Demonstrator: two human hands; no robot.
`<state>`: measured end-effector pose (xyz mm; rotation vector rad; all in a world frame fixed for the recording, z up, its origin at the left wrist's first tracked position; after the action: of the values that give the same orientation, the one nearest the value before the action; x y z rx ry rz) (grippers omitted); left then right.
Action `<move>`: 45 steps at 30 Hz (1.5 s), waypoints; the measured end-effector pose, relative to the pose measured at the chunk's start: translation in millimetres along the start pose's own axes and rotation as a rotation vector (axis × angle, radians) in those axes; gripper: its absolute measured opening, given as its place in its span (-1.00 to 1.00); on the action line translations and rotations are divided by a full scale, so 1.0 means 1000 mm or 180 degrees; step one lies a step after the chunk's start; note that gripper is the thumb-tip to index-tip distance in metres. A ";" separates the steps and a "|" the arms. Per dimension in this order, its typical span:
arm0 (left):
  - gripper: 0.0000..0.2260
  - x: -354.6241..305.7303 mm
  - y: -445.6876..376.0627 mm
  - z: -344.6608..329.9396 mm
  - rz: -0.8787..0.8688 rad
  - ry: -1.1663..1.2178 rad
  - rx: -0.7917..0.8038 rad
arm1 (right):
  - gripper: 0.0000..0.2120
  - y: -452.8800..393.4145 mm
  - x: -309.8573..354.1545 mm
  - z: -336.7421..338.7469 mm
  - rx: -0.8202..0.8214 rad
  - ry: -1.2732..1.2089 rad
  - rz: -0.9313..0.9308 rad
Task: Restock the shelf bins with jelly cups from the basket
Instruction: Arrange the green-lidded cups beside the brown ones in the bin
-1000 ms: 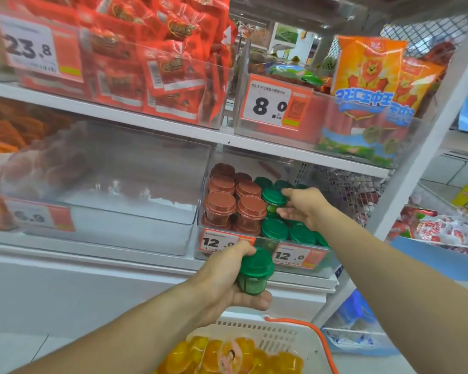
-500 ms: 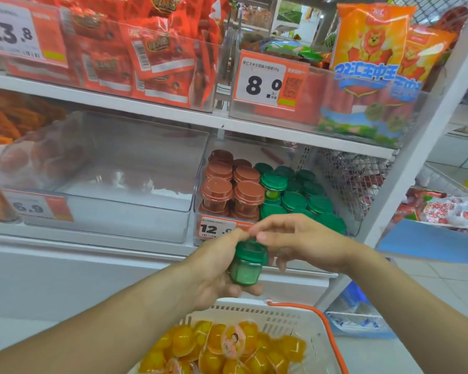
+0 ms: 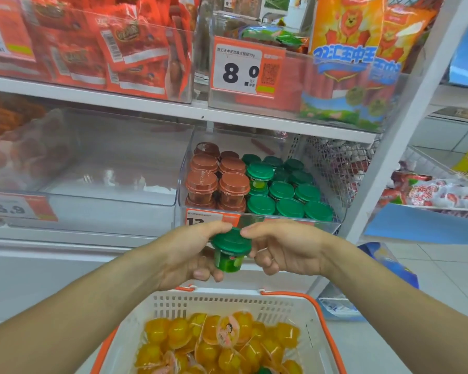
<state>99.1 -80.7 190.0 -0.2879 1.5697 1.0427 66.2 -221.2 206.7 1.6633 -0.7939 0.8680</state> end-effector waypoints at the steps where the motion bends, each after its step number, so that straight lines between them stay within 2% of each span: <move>1: -0.64 0.002 0.001 0.001 0.0043 -0.0146 -0.0105 | -0.80 0.001 -0.001 0.000 -0.0003 0.0117 -0.0069; 5: -0.56 0.003 0.000 0.003 0.0067 -0.0817 -0.0407 | -0.64 0.002 -0.004 0.001 0.0039 0.0320 -0.0206; 10: -0.45 -0.001 0.002 0.001 -0.0085 -0.0487 -0.0458 | -0.81 0.009 0.008 0.003 0.0122 0.0205 0.0042; 14: -0.55 -0.001 0.004 0.002 -0.0080 -0.0066 -0.0500 | -0.87 0.018 0.037 0.025 -0.0411 0.0062 0.0437; 18: -0.65 0.007 0.002 0.001 -0.0008 -0.0375 -0.0451 | -0.88 0.023 0.064 0.062 -0.1047 -0.0583 0.1030; 21: -0.74 0.014 0.000 -0.003 0.0031 -0.0632 -0.0325 | -0.89 0.020 0.068 0.078 -0.1278 -0.0754 0.1160; 27: -0.78 0.026 0.000 -0.006 0.0156 -0.0889 -0.0192 | -0.82 0.002 0.060 0.090 -0.1627 -0.0091 0.1064; 39: -0.76 0.036 -0.007 -0.010 0.0263 -0.1149 0.0001 | -0.69 -0.002 0.071 0.092 -0.2296 0.1421 0.1534; 41: -0.76 0.038 -0.007 -0.013 0.0275 -0.1219 0.0029 | -0.67 0.007 0.074 0.092 -0.2593 0.1670 0.1762; 43: -0.77 0.042 -0.008 -0.015 0.0295 -0.1312 0.0041 | -0.67 0.024 0.080 0.089 -0.2968 0.1780 0.2389; 45: -0.78 0.047 -0.010 -0.019 0.0327 -0.1505 0.0096 | -0.67 0.045 0.079 0.081 -0.3079 0.1647 0.3149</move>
<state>79.5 -83.6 142.5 0.0617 1.1790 1.0726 81.3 -316.1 280.9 0.1099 -1.3740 1.2066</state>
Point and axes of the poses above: each hand's wrist, its own y-axis away from the middle knuckle, its own z-axis out of the back of the hand, x = y × z, the point moved 6 cm from there along -y, towards the middle knuckle, and after that the axes turned 10 degrees about -y, right-handed, at the moved point
